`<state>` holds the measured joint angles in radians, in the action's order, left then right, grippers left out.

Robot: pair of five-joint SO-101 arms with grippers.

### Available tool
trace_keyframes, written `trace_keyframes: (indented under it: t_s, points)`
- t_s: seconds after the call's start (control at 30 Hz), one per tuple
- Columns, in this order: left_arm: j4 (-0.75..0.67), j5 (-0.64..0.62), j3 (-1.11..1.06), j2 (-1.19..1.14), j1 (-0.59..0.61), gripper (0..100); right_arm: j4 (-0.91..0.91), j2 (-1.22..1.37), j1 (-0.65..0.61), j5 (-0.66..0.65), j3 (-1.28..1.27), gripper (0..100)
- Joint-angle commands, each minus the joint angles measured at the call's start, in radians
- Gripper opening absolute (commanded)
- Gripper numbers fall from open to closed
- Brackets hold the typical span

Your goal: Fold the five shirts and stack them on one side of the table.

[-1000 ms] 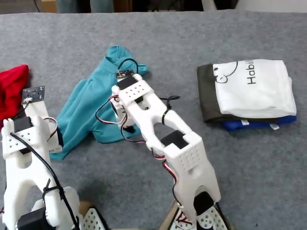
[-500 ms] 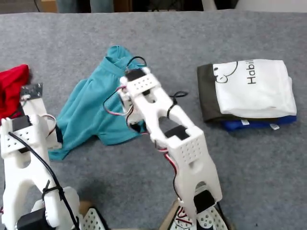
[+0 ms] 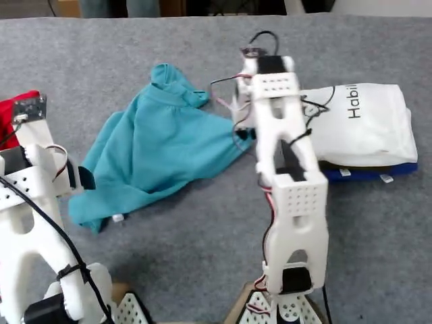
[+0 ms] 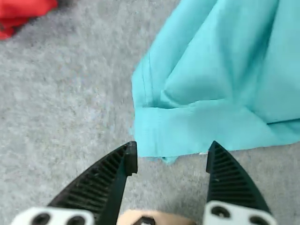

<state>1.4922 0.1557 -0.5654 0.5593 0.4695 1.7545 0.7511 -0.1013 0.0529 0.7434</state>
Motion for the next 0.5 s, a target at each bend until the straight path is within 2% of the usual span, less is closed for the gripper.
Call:
trace_keyframes:
  t_s: [0.0,0.17,0.3,0.47]
  points:
    - [0.015,-0.011,0.019,0.015,-0.007,26,0.011,-0.008,0.026,-0.064,0.051,1.4]
    - [-0.132,-0.187,-0.068,0.014,-0.007,26,-0.028,0.004,-0.017,-0.072,0.041,1.4]
    - [-0.209,-0.287,-0.101,0.014,-0.076,26,-0.101,0.041,-0.041,-0.071,0.022,1.4]
    - [-0.227,-0.345,-0.079,0.014,-0.208,23,-0.199,0.119,-0.046,0.064,0.030,1.4]
